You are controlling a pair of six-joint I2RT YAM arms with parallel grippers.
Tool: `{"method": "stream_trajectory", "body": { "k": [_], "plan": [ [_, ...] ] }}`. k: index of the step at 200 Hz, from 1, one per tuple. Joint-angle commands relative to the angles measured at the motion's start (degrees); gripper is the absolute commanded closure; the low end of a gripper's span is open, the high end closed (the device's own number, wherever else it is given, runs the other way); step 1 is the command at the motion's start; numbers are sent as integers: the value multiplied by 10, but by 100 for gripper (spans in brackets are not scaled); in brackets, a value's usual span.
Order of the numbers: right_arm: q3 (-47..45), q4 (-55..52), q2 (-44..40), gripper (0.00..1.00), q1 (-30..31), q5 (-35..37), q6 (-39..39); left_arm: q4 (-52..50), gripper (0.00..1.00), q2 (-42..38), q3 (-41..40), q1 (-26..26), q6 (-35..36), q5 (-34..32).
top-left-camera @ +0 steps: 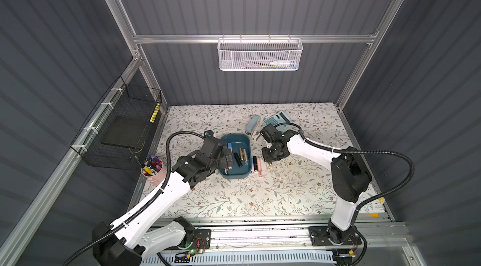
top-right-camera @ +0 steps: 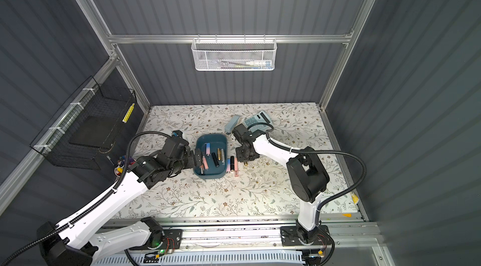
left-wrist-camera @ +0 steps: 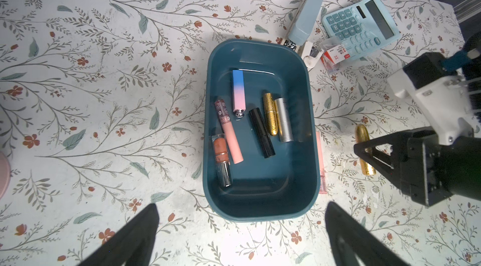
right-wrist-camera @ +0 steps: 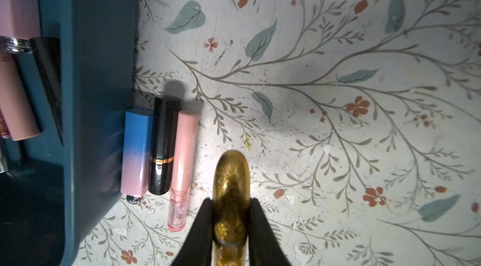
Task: Put the lipstick into the storage box
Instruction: Pick up the lipstick at the center of the board, then place the lipstick in the storage box.
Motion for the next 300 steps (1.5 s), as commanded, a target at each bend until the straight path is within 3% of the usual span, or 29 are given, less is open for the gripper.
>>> {"method": "stream_trajectory", "body": {
  "k": [1,69,149,300],
  "plan": [
    [38,-26,-9,79,9,11,-4,-21,0,-16,-9,3,6,-15],
    [167,-56,47,78,48,3,-11,-48,0,-45,-15,3,0,-36],
    [305,-50,171,78,92,-42,-16,-84,0,-71,-13,4,0,-69],
    [445,-65,330,77,86,-62,-36,-101,0,-72,-18,3,8,-98]
  ]
}}
